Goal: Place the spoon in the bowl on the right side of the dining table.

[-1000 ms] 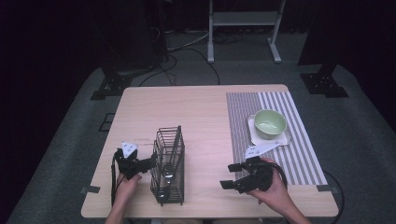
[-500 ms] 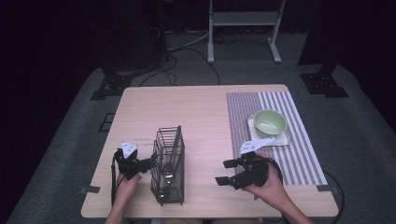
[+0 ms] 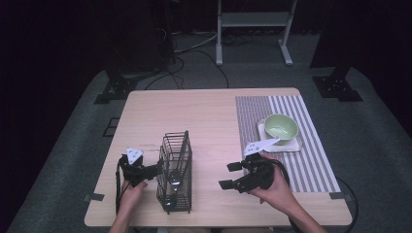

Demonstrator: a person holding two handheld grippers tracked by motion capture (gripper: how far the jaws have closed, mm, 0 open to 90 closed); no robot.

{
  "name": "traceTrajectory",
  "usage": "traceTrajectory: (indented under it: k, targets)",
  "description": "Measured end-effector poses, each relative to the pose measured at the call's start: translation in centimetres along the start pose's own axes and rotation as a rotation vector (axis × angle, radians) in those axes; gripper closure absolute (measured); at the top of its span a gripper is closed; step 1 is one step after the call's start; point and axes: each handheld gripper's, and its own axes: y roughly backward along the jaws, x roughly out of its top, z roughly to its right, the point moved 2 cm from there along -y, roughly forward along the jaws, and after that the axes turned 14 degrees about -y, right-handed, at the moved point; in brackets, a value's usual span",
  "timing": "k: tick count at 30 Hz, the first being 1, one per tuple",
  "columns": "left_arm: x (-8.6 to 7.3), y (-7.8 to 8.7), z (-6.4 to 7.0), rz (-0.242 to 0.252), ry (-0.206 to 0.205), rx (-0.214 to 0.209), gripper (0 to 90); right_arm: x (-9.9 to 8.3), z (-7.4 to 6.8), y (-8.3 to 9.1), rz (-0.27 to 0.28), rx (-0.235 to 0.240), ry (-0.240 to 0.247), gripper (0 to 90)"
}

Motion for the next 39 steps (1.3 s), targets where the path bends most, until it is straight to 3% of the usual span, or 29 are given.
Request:
traceTrajectory:
  k: [39]
  targets:
    - [0.0,0.0,0.0,0.002,0.007,-0.003,0.0,3.2,-1.4,-2.4,-0.028,0.068,0.006,21.0]
